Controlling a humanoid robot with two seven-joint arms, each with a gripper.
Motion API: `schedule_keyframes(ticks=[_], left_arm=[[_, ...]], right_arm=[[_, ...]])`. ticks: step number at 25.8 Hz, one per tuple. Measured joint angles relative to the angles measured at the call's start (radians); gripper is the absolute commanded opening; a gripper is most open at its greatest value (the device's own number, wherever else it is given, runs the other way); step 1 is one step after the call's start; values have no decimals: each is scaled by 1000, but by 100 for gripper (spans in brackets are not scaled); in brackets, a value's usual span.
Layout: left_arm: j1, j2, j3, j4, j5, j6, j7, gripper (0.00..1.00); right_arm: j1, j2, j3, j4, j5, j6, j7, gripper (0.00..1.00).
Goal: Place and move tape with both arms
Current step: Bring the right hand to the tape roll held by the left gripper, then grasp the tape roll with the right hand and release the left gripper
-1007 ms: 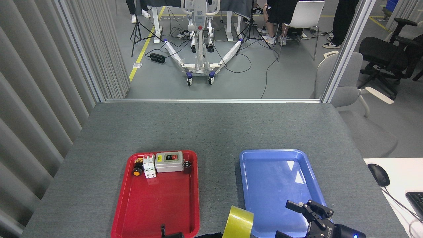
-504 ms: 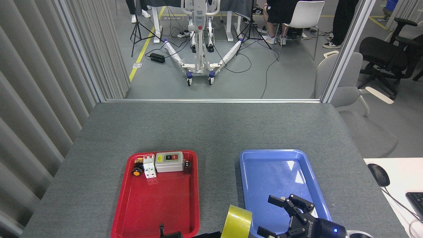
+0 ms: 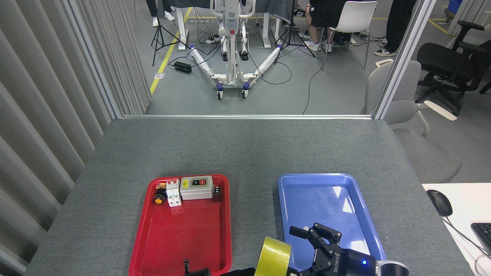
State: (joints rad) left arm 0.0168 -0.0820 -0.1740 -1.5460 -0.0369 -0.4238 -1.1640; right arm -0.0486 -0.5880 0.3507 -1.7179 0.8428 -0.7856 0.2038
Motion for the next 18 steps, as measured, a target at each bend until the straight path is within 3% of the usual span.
schedule_keyframes(ticks=[9,18], left_arm=[[0,6,19,3,0,0,-2,0],[0,8,27,6,2,-25,-3,0]], right_arm=[[-34,50,42,37,42,0,7,91],[-71,75,48,58,46,1,-2,83]])
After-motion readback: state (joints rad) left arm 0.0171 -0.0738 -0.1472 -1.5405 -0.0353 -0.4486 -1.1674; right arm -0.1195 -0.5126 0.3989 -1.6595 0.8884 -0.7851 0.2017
